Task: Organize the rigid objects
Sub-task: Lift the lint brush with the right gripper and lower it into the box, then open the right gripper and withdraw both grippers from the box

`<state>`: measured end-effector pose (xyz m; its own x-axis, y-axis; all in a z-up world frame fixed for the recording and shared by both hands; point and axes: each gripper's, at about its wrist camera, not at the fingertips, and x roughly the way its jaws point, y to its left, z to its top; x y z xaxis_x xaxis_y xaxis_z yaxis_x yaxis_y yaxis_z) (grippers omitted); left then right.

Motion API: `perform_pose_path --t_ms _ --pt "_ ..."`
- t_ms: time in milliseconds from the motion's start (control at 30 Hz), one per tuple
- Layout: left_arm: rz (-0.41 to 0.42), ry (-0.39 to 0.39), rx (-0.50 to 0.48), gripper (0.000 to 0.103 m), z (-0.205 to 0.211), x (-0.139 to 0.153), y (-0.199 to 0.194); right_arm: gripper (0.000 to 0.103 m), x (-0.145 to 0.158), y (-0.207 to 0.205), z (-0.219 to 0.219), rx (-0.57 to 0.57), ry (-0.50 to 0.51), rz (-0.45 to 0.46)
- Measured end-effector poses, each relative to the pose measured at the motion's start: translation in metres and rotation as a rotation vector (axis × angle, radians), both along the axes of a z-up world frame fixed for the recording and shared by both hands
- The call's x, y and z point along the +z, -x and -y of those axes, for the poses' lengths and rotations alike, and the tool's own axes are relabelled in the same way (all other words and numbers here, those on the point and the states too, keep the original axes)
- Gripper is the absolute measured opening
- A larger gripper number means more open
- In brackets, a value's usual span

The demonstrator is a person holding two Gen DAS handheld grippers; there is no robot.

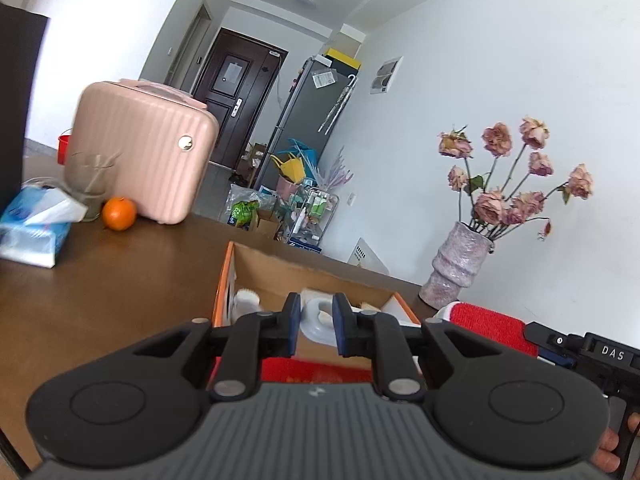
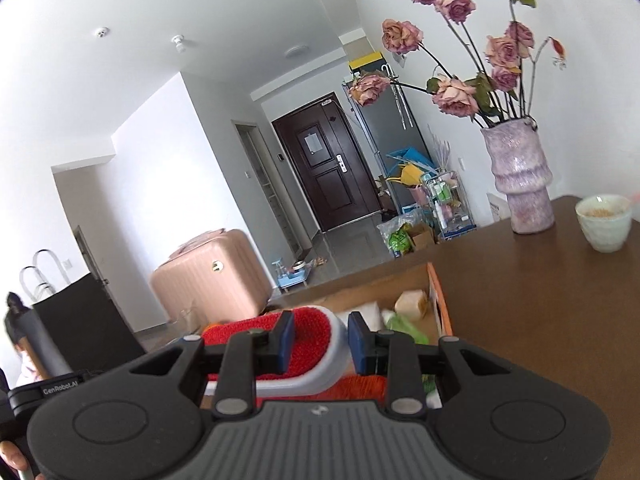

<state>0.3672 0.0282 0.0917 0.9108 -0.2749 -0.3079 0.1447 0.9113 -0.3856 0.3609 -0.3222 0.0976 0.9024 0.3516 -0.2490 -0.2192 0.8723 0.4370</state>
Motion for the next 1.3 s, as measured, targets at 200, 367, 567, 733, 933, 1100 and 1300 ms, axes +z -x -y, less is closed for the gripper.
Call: perform_pose_path --t_ms 200,367,567,733,933,1100,1300 --pt "-0.076 0.002 -0.008 0.017 0.003 -0.023 -0.076 0.028 -0.014 -0.078 0.003 -0.004 -0.002 -0.077" --pt "-0.143 -0.011 -0.003 0.017 0.004 -0.051 -0.117 0.028 -0.043 -0.134 0.002 0.001 0.006 -0.167" --pt "-0.224 -0.035 0.011 0.017 0.003 -0.083 -0.125 0.028 -0.071 -0.16 -0.002 0.01 0.042 -0.22" --pt "-0.208 -0.096 0.012 0.017 0.009 -0.091 -0.12 0.016 -0.084 -0.152 -0.028 -0.001 0.221 -0.164" --pt "-0.141 -0.179 0.005 0.018 0.022 -0.089 -0.112 0.016 -0.101 -0.153 -0.044 -0.034 0.289 -0.136" --pt "-0.118 -0.232 0.012 0.026 0.029 -0.087 -0.107 0.018 -0.101 -0.145 -0.044 -0.035 0.28 -0.118" --pt "-0.081 -0.318 0.041 0.046 0.036 -0.078 -0.078 0.022 -0.087 -0.119 -0.046 -0.036 0.315 -0.096"
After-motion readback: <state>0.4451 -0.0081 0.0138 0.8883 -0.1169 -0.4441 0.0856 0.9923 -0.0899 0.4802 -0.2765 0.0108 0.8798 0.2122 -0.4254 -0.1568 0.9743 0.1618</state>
